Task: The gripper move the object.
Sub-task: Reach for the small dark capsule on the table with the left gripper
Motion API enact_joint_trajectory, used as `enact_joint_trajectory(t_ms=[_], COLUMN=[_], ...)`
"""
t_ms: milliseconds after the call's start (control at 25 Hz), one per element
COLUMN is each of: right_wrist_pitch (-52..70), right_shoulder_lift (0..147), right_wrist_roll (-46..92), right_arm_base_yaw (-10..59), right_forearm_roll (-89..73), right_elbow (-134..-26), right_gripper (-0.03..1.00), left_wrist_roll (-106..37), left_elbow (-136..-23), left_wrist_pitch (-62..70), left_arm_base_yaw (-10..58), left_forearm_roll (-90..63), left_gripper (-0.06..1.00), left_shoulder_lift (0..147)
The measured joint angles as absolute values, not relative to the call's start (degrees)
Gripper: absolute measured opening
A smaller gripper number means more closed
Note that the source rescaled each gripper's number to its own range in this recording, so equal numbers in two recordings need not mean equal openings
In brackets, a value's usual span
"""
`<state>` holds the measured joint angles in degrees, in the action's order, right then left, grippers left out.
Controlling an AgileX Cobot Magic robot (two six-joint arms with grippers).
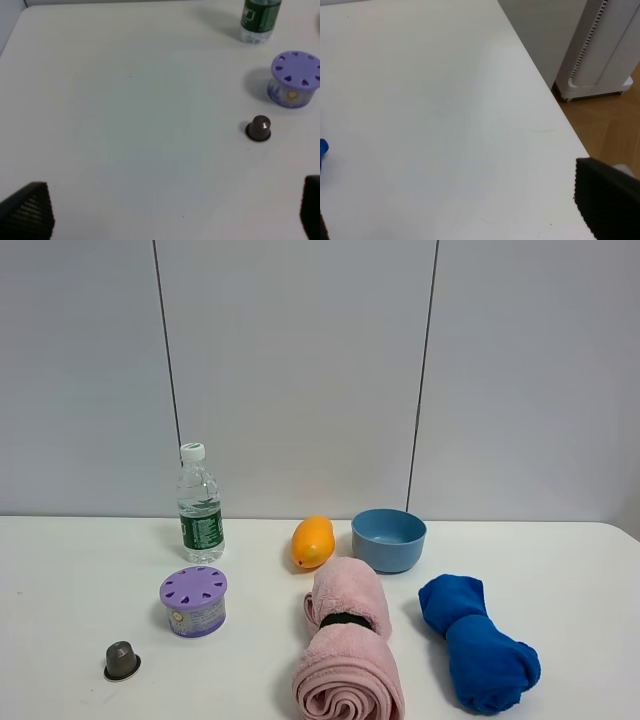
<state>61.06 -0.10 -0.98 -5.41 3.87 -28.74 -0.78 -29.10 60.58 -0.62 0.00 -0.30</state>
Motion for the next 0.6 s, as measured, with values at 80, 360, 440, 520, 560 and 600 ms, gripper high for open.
enact_joint_trajectory(t_ms=[80, 360, 440, 520, 560, 600], right_wrist_pitch=[61.1, 61.1, 61.1, 61.1, 61.1, 61.1], right_shoulder_lift=[-0.1, -0.1, -0.1, -0.1, -0.1, -0.1], right_wrist_roll=[-1.0, -1.0, -1.0, -1.0, -1.0, -1.0], right_arm_base_yaw=[-5.4, -5.4, -5.4, -5.4, -5.4, -5.4], right_forearm_roll=[3.9, 3.9, 3.9, 3.9, 3.9, 3.9], right_elbow=[-28.7, -28.7, -28.7, -28.7, -28.7, -28.7], right_gripper=[1.00, 1.00, 1.00, 1.00, 1.00, 1.00], left_wrist_roll=[-0.8, -0.8, -0.8, -0.8, -0.8, -0.8], left_elbow=[-29.1, -29.1, -29.1, -29.1, -29.1, -29.1], left_wrist_pitch=[60.6, 60.6, 60.6, 60.6, 60.6, 60.6], left_arm_base_yaw=[-0.6, -0.6, -0.6, -0.6, -0.6, -0.6], left_forearm_roll=[0.0, 0.0, 0.0, 0.0, 0.0, 0.0], left_gripper=[1.00, 1.00, 1.00, 1.00, 1.00, 1.00], left_shoulder_lift=[-0.3, -0.3, -0.3, -0.3, -0.3, -0.3])
